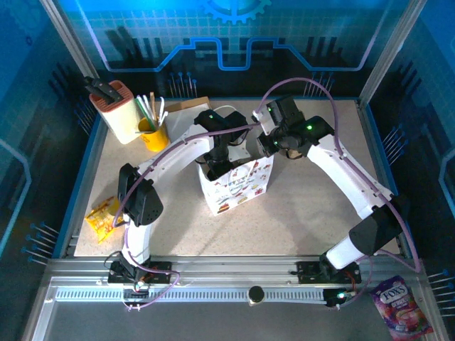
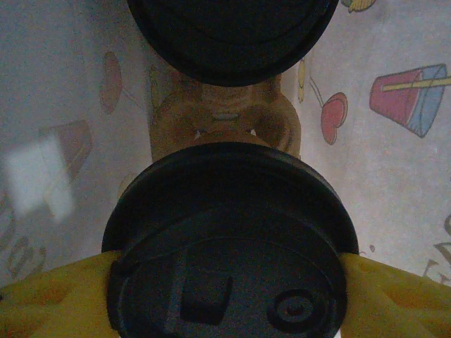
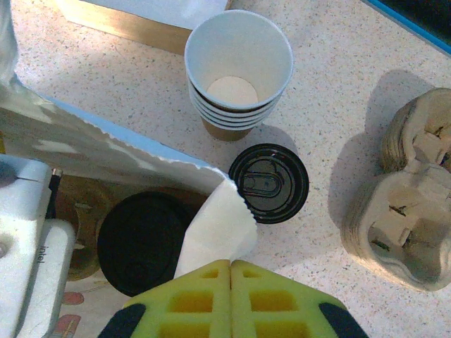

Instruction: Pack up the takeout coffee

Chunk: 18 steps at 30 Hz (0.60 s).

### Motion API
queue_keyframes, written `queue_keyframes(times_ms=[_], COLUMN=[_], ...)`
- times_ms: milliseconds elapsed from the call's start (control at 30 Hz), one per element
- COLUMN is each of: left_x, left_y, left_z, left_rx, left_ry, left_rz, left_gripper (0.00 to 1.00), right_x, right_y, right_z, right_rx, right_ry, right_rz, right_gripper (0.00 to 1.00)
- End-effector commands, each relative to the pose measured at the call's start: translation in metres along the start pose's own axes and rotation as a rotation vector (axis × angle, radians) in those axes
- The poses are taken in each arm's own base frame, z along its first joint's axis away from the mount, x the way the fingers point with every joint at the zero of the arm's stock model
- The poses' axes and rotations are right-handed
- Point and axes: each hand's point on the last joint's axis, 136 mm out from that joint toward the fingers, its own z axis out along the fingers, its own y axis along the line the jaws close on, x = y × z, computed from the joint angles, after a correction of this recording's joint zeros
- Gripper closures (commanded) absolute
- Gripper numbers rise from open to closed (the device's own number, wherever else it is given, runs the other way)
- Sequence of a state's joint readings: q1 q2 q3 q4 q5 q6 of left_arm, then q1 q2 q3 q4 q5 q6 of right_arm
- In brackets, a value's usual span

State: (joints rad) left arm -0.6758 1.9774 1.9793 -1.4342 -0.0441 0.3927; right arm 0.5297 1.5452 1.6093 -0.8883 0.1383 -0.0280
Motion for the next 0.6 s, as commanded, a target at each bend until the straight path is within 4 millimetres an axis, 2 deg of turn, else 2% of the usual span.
queue_keyframes(times_ms=[0,567], left_x=[0.0071,0.0065], left_y=[-0.0017,-0.0010], left_z=[-0.0048,-0.0036], left_rx=[0.019,0.017], left_ry=[0.001,0.003], left_rz=[-0.003,-0.003], left_gripper=[0.44,0.44], right_x=[0.0102,0.0104], right_y=[0.0048,0.0051], right_z=[0.0086,0.0097], right_rx=[-0.023,-0.025], right_ry=[0.043,0.046], right_rz=[-0.017,-0.017], right_gripper=[0.93,0.93])
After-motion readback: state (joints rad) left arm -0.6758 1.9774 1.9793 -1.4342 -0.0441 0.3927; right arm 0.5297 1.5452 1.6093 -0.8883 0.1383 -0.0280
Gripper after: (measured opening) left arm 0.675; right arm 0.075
